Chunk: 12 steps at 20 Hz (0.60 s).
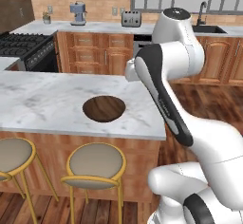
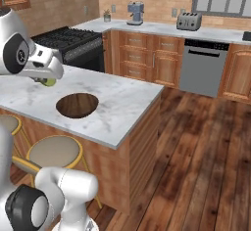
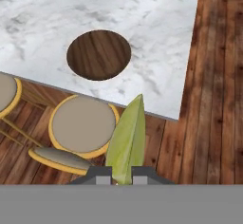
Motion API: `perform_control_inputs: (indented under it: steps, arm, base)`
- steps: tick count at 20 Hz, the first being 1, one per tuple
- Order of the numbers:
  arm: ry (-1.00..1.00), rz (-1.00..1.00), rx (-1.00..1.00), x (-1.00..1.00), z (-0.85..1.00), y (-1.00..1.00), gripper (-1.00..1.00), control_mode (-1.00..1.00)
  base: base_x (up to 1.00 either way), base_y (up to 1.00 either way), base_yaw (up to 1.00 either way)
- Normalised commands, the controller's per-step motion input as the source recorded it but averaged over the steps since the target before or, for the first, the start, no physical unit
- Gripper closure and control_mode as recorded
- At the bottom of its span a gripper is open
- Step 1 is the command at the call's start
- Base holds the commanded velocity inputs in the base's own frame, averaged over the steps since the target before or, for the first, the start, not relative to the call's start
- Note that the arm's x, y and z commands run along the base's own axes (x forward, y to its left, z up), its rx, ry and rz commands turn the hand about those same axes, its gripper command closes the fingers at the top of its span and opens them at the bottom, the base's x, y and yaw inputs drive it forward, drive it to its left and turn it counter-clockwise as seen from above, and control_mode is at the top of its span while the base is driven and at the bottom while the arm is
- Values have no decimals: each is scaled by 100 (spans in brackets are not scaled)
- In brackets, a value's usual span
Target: There is a bowl on the dining counter. Grab a lemon wedge from the fridge and place it in the bowl. Then get the liquor bottle and glass cup from the cabinet and place them next to the bowl.
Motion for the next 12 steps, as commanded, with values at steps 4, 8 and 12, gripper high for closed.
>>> perform_control_inputs:
  steps: [4,8,12]
  arm:
    - [0,4,0,9,-34,0,100,-100]
    - [0,8,0,22,-36,0,100,-100]
    - [1,5,0,35,-27,3,100,-100]
  base:
    - [0,0,0]
    - [0,0,0]
    - [0,0,0]
